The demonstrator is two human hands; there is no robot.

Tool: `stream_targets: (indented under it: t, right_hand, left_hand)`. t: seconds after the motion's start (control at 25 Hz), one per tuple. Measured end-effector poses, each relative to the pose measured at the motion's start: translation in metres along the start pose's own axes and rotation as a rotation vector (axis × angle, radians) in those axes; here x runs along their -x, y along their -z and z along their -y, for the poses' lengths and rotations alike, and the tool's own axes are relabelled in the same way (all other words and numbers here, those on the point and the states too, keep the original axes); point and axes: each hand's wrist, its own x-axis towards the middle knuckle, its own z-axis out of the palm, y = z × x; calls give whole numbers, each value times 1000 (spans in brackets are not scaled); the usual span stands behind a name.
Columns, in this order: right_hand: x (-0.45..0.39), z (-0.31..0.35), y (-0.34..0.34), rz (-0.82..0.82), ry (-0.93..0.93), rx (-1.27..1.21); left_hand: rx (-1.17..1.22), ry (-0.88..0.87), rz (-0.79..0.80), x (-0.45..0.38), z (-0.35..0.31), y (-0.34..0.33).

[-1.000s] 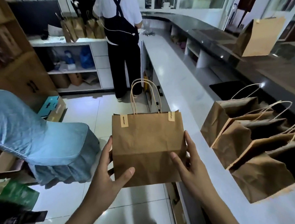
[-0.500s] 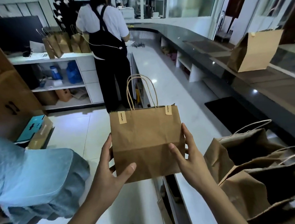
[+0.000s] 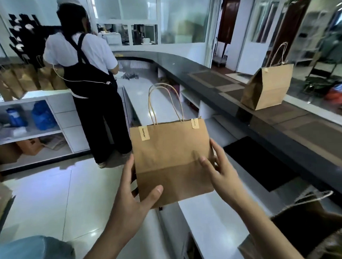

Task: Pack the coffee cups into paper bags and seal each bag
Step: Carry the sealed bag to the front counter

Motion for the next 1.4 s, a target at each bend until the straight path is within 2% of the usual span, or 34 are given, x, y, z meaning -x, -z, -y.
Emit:
stream_targets:
  t: [0.36, 0.68, 1.04, 1.4]
  right_hand:
    - [-111, 18, 10, -164, -9, 53]
    - [-184, 19, 43, -276, -23, 58]
    - [-252, 9, 135, -409, -55, 46]
    - [-284, -34, 234, -518, -176, 5]
  left_hand:
    - [58, -64, 183, -128, 13, -20]
    - [44, -108, 249, -205, 23, -61]
    - [72, -173, 360, -267, 19, -161]
    - [13, -182, 500, -283, 9, -275]
